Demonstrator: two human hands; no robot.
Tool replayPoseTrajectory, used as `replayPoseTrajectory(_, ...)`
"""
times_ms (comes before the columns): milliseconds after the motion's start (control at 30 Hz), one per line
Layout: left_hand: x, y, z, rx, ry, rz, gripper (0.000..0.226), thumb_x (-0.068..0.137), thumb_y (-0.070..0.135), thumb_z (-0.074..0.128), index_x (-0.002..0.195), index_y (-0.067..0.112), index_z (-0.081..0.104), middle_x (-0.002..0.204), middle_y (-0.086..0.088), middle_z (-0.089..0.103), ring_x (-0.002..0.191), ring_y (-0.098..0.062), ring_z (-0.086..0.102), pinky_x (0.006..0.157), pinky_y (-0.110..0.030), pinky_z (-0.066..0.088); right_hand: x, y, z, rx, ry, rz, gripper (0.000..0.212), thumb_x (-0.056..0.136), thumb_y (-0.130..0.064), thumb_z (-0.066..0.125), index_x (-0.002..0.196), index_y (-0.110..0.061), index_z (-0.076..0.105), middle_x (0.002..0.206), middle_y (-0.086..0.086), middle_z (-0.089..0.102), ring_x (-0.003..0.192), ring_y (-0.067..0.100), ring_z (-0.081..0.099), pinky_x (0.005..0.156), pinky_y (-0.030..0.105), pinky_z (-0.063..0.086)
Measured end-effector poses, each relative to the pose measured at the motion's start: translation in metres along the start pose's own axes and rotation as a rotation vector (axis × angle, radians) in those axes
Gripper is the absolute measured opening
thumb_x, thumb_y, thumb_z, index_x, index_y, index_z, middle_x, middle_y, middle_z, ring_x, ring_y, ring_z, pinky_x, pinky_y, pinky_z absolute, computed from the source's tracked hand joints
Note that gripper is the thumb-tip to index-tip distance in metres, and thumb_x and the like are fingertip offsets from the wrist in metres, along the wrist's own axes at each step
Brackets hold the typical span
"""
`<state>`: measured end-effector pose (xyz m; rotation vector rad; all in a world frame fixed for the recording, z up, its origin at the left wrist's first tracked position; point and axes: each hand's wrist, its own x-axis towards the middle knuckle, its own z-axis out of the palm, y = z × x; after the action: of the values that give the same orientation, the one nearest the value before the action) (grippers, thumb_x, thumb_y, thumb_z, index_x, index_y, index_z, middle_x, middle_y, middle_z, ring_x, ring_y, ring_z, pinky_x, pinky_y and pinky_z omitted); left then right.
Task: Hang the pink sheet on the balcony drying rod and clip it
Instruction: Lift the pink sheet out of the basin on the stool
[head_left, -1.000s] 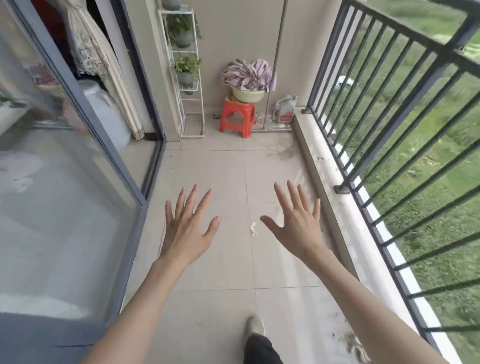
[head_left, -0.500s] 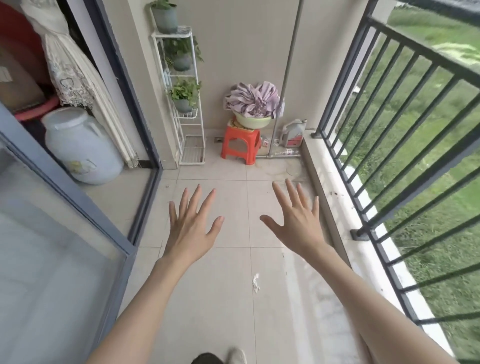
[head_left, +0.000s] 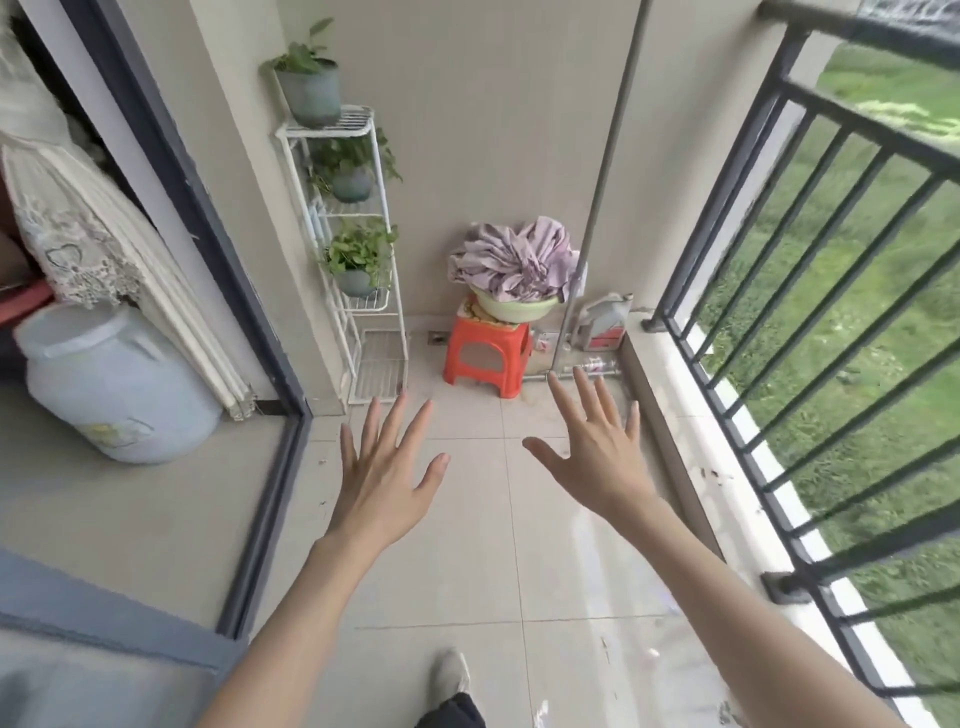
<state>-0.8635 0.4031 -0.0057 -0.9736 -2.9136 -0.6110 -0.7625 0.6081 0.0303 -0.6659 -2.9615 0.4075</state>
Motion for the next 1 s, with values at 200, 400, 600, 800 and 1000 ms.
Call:
replayPoseTrajectory(200, 0.146, -0.024, -0.017, -0.014, 0.022, 0.021, 0.066, 0.085, 0.056, 0.022, 0.145, 0.033, 0.012, 0.157, 0.003, 0.002, 0.144, -0.021, -0.007, 0.114, -0.048, -0.005, 0.127, -0.015, -0.016, 0.068, 0.107, -0.003, 0.075, 0.087, -0.057, 0.044, 0.148, -0.035, 0.006, 0.158, -0.003, -0.001, 0.145, 0.019, -0.007, 0.114, 0.054, -0.001)
replayPoseTrajectory(400, 0.249, -0.036, 0.01, -0.033, -0.059, 0.067, 0.074, 0.076, 0.063, 0.009, 0.145, 0.036, 0.007, 0.157, 0.004, -0.001, 0.143, -0.017, -0.014, 0.114, -0.047, -0.007, 0.228, 0.003, -0.012, 0.035, 0.087, 0.039, 0.075, 0.087, -0.059, 0.041, 0.148, -0.034, 0.005, 0.158, -0.003, -0.001, 0.145, 0.02, -0.007, 0.114, 0.053, -0.002)
replayPoseTrajectory(600, 0.361, -0.044, 0.043, -0.026, -0.149, 0.058, 0.067, 0.082, 0.055, 0.022, 0.145, 0.037, 0.005, 0.157, 0.004, -0.003, 0.142, -0.017, -0.016, 0.114, -0.045, -0.008, 0.344, 0.034, 0.007, 0.056, 0.02, 0.074, 0.075, 0.088, -0.058, 0.043, 0.147, -0.035, 0.002, 0.158, -0.004, -0.006, 0.145, 0.019, -0.008, 0.114, 0.053, 0.0)
replayPoseTrajectory(800, 0.502, -0.032, 0.051, -0.022, -0.155, 0.102, 0.062, 0.092, 0.05, 0.034, 0.146, 0.035, 0.007, 0.157, 0.003, -0.003, 0.143, -0.02, -0.013, 0.114, -0.046, -0.007, 0.474, 0.075, -0.004, 0.05, 0.051, 0.086, 0.075, 0.087, -0.058, 0.044, 0.147, -0.036, 0.005, 0.158, -0.003, -0.001, 0.146, 0.021, -0.004, 0.115, 0.054, 0.004)
replayPoseTrajectory(1000, 0.603, -0.032, 0.071, -0.046, -0.132, 0.098, 0.061, 0.09, 0.046, 0.04, 0.145, 0.031, 0.017, 0.157, 0.002, 0.001, 0.143, -0.02, -0.009, 0.116, -0.052, 0.001, 0.565, 0.103, -0.005, 0.03, 0.001, 0.104, 0.076, 0.087, -0.059, 0.043, 0.147, -0.035, 0.005, 0.158, -0.002, -0.001, 0.146, 0.02, -0.006, 0.116, 0.052, 0.001)
